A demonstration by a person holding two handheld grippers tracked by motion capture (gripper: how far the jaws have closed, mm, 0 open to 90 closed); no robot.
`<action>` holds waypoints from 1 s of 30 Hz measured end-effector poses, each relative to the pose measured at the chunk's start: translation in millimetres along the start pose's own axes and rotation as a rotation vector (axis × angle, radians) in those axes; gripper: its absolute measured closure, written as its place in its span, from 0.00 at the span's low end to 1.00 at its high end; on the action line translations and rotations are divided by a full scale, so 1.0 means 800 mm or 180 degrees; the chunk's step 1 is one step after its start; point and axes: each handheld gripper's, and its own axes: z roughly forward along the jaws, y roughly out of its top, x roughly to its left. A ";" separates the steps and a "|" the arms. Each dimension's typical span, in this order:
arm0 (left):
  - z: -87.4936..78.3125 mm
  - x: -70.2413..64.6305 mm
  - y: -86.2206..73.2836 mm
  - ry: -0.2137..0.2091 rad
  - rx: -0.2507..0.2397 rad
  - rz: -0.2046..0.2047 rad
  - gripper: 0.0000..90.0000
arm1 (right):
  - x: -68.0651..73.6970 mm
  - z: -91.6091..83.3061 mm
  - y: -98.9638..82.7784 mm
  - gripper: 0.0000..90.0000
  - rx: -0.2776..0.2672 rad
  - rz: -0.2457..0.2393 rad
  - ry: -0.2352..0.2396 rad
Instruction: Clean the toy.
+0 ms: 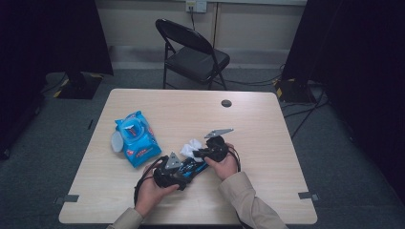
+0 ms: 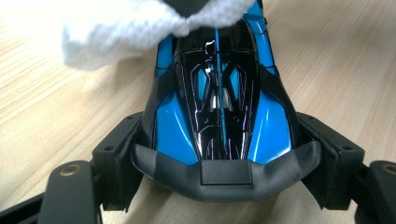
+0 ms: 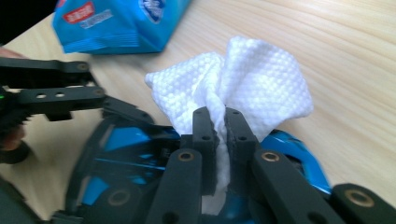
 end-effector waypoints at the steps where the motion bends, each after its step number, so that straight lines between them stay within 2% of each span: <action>1: 0.000 0.000 0.000 0.0000 0.0000 0.0001 0.27 | -0.003 -0.001 -0.001 0.95 -0.0001 0.0007 -0.0017; 8: 0.000 0.000 0.000 -0.0001 0.0001 0.0000 0.27 | -0.019 -0.004 -0.003 0.95 0.0007 0.0072 -0.0122; 30: 0.000 0.000 0.000 0.0002 0.0003 0.0005 0.27 | -0.038 -0.018 -0.015 0.95 -0.0041 0.0150 -0.0286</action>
